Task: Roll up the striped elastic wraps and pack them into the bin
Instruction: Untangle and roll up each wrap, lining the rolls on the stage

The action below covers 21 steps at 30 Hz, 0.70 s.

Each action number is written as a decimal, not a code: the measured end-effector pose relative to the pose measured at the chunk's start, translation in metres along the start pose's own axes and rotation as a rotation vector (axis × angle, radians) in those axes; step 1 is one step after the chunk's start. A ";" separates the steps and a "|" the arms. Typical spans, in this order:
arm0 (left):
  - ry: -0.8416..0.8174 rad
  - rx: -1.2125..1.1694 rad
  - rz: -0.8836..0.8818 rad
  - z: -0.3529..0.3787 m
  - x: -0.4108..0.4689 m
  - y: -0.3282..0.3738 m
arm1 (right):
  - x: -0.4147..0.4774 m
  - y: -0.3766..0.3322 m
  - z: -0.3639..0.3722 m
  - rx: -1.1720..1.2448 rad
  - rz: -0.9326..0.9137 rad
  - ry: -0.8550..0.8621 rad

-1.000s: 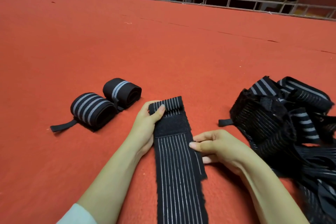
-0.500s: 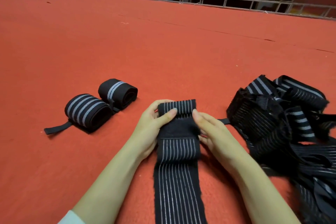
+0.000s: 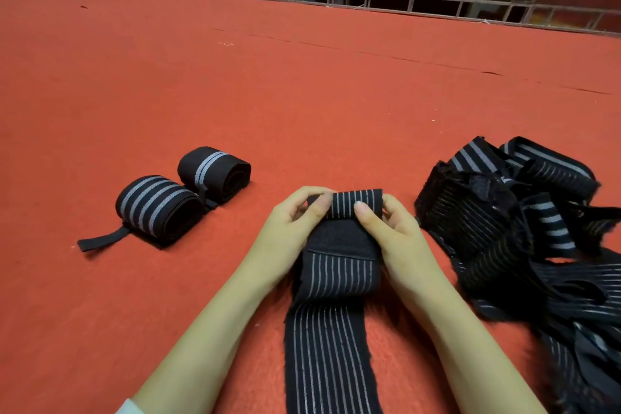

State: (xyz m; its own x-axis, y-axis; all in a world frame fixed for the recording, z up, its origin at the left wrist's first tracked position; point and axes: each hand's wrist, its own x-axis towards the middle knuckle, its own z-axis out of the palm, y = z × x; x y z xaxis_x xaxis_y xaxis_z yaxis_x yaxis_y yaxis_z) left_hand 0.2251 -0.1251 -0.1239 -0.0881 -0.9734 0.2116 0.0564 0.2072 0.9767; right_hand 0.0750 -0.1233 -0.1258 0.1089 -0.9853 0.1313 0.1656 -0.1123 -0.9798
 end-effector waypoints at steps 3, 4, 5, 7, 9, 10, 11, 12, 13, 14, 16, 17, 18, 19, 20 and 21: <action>-0.003 0.029 0.036 -0.002 0.001 -0.001 | 0.001 0.000 -0.001 0.032 0.037 -0.004; -0.019 0.026 0.050 -0.003 0.001 -0.002 | 0.001 0.000 -0.001 0.028 0.041 -0.004; -0.041 0.026 0.062 -0.004 0.001 -0.002 | 0.001 -0.002 -0.002 0.011 0.036 -0.003; -0.075 0.032 0.075 -0.004 -0.001 -0.001 | 0.001 -0.003 -0.005 -0.042 -0.004 0.009; -0.082 0.042 0.093 -0.002 0.000 -0.001 | 0.001 -0.002 -0.007 -0.062 -0.031 -0.001; -0.072 0.031 0.089 -0.002 0.000 -0.001 | 0.001 0.000 -0.008 -0.062 -0.044 -0.023; -0.057 0.010 0.064 0.000 0.000 0.000 | 0.000 0.000 -0.007 -0.071 -0.059 -0.048; -0.035 -0.001 0.022 0.001 0.001 0.000 | 0.000 0.000 -0.007 -0.082 -0.070 -0.072; -0.014 0.001 -0.024 0.003 0.000 -0.001 | 0.000 0.000 -0.006 -0.082 -0.071 -0.088; 0.005 0.011 -0.066 0.005 0.000 -0.001 | 0.001 0.001 -0.005 -0.071 -0.058 -0.092; 0.017 0.064 -0.108 0.009 -0.003 -0.001 | 0.002 0.002 -0.002 -0.029 -0.009 -0.074; 0.010 0.096 -0.110 0.011 -0.004 -0.002 | 0.002 0.003 -0.001 -0.013 0.017 -0.056; 0.002 0.117 -0.108 0.012 -0.004 -0.002 | 0.003 0.004 -0.001 -0.017 0.039 -0.040; 0.000 0.126 -0.108 0.012 -0.004 -0.003 | 0.003 0.005 0.000 -0.034 0.050 -0.036; 0.003 0.123 -0.110 0.012 -0.003 -0.004 | 0.002 0.006 0.000 -0.051 0.053 -0.044; 0.003 0.120 -0.107 0.011 -0.003 -0.004 | 0.002 0.007 0.001 -0.062 0.057 -0.052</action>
State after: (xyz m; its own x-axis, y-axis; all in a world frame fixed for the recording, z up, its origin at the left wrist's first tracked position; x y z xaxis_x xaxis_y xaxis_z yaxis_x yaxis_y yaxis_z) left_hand 0.2145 -0.1221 -0.1285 -0.0841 -0.9907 0.1066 -0.0727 0.1128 0.9910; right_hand 0.0771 -0.1260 -0.1323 0.1679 -0.9825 0.0810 0.0969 -0.0653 -0.9931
